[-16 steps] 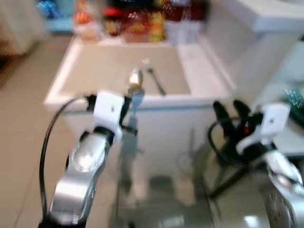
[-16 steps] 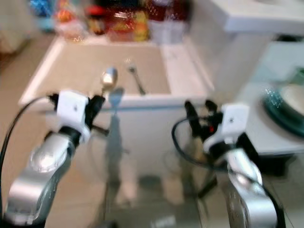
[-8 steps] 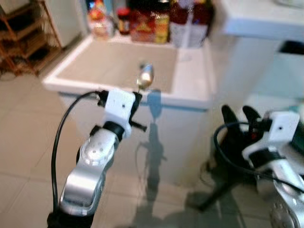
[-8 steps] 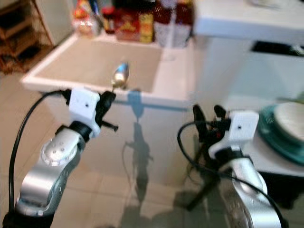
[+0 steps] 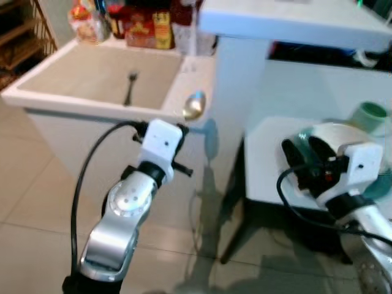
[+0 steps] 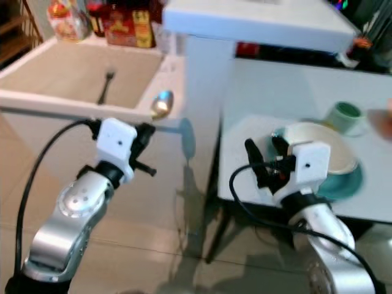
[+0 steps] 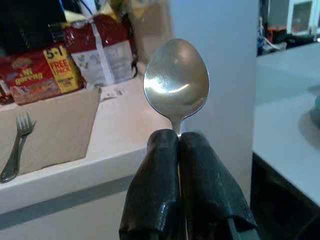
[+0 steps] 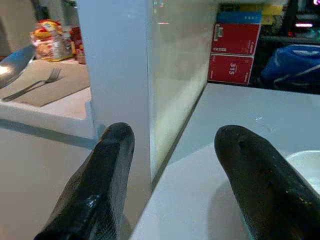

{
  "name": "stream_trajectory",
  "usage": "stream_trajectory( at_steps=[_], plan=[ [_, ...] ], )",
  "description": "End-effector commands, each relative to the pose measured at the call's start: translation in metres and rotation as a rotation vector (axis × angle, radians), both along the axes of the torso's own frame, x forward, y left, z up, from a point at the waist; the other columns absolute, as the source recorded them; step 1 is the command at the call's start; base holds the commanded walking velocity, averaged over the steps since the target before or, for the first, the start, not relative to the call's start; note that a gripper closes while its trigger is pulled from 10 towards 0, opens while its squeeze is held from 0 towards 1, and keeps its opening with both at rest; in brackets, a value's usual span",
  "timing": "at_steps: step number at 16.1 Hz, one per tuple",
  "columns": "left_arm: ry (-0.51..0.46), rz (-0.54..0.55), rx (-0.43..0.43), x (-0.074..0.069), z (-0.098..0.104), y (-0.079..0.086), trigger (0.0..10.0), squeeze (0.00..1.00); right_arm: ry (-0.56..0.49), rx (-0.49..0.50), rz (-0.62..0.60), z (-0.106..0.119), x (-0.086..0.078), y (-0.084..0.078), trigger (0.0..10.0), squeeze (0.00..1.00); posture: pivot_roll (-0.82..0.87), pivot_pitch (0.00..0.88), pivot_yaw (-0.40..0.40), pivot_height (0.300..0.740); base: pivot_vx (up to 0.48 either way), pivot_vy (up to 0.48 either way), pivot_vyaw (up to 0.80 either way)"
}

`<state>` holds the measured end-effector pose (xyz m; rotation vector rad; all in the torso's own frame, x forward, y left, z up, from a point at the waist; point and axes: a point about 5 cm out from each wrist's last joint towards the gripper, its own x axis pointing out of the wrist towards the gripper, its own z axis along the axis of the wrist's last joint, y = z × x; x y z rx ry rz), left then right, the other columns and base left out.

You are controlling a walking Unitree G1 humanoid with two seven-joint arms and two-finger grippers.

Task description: Setting the table

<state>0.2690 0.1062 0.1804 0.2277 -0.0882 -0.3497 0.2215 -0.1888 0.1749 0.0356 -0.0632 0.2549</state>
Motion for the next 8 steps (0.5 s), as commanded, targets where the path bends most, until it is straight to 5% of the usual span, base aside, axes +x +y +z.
stream_trajectory(
  at_steps=[1,8],
  plan=[
    [-0.008,0.037,0.002,0.003,0.001,0.006,10.0,0.00,0.000,0.007,0.015,0.003,0.001,-0.001,10.0,0.00,0.02,0.029,-0.016,0.740,0.000,-0.480,0.00],
    [-0.019,0.098,0.005,0.016,0.006,0.012,10.0,0.00,-0.032,0.076,0.043,0.013,0.003,0.004,10.0,0.00,0.02,0.034,-0.015,0.740,0.000,-0.480,0.00]
  ],
)
